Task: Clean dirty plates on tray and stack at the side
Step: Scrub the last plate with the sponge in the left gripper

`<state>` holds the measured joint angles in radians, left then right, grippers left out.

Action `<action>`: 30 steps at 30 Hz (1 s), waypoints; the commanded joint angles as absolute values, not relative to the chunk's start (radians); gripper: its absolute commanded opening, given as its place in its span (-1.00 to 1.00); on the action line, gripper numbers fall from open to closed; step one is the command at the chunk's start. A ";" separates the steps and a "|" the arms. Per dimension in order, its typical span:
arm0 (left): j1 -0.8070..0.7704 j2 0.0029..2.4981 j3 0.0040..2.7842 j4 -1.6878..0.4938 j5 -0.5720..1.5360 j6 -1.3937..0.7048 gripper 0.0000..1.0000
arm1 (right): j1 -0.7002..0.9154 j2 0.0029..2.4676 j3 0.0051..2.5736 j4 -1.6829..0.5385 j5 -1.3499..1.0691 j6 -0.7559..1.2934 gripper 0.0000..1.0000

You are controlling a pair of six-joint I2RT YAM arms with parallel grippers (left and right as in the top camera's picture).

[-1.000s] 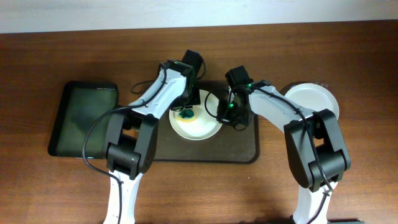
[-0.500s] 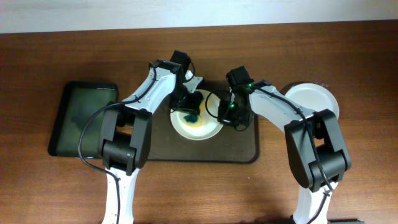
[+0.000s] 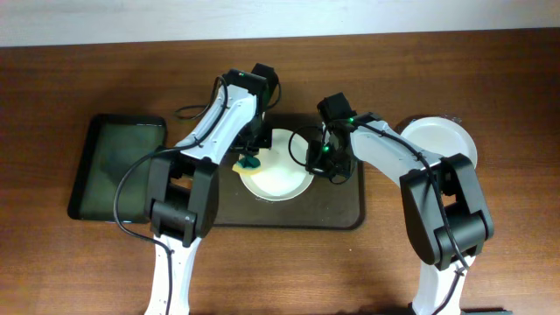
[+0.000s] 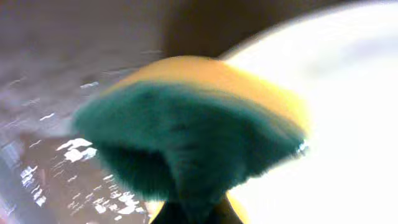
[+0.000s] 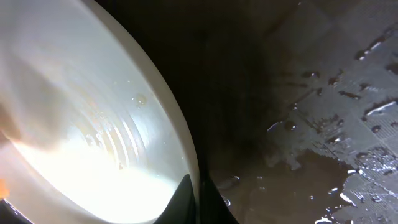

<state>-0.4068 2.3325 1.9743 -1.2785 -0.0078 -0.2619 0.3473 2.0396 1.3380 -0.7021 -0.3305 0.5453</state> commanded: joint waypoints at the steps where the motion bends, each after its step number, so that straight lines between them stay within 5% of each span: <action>1: -0.441 2.349 1.988 -1.246 0.184 -0.021 -1.00 | 0.345 2.067 1.312 -0.717 -0.269 0.540 -0.92; 4: -0.431 2.349 1.988 -1.140 0.178 -0.023 -1.00 | 0.345 2.067 1.312 -0.717 -0.269 0.540 -0.92; 7: -0.430 2.355 1.988 -1.010 -0.082 -0.139 -1.00 | 0.345 2.067 1.312 -0.718 -0.269 0.540 -0.92; 12: -0.437 2.356 1.981 -1.205 -0.204 -0.348 -1.00 | 0.345 2.067 1.312 -0.717 -0.269 0.540 -0.92; 16: -0.439 2.357 1.944 -1.224 -0.035 -0.330 -1.00 | 0.345 2.067 1.312 -0.717 -0.269 0.540 -0.92; 25: -0.445 2.356 1.845 -1.190 0.477 0.062 -1.00 | 0.345 2.067 1.312 -0.717 -0.269 0.540 -0.92; 28: -0.442 2.356 1.845 -1.134 0.500 0.076 -1.00 | 0.345 2.067 1.312 -0.718 -0.269 0.540 -0.92; 30: -0.418 2.356 1.845 -1.063 0.348 -0.107 -1.00 | 0.345 2.067 1.312 -0.718 -0.269 0.540 -0.92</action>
